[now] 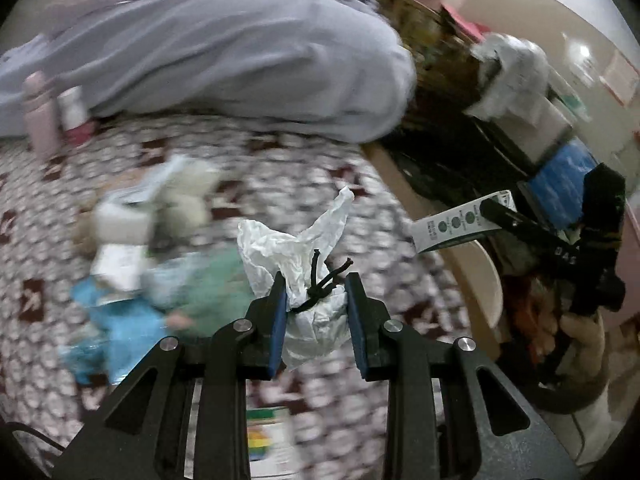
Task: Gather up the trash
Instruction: 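Carry both items over the beige bucket and open both tools to drop them, then move both tools back to the trash pile on the blanket, then grasp the blue snack packet with the left tool while the right tool grasps the green cloth, then carry both items over the bucket and open both tools to drop them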
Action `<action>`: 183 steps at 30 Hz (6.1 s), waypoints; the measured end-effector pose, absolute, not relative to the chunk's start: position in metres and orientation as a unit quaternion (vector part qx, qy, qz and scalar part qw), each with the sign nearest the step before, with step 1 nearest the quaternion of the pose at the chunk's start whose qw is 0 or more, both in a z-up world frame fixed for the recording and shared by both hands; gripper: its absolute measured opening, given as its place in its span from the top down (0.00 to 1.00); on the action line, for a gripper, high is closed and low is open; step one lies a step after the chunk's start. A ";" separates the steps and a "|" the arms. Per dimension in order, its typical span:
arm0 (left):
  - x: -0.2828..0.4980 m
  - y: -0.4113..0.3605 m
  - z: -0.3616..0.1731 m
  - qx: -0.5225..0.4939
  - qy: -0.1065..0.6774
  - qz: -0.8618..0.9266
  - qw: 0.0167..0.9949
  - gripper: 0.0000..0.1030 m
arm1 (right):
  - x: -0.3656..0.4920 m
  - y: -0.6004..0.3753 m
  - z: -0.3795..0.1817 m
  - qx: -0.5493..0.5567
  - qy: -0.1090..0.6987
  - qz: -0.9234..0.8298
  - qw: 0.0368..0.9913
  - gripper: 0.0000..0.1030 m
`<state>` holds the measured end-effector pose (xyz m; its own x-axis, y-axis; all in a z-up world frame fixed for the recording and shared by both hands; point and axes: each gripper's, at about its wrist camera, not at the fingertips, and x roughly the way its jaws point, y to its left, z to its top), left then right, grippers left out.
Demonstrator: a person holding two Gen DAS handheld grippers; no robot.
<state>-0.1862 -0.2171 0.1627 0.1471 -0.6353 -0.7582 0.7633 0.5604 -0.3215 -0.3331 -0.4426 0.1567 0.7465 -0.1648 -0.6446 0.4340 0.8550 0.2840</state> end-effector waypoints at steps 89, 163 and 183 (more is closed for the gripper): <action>-0.130 -0.048 0.092 0.093 0.474 -0.215 0.849 0.39 | -0.221 -0.313 0.075 0.171 0.462 -0.071 0.867 0.27; -0.203 -0.201 0.137 0.108 0.447 -0.360 0.812 0.73 | -0.316 -0.375 0.121 0.175 0.381 -0.080 0.904 0.59; -0.248 -0.275 0.141 0.140 0.444 -0.399 0.790 0.73 | -0.380 -0.434 0.126 0.194 0.366 -0.146 0.898 0.59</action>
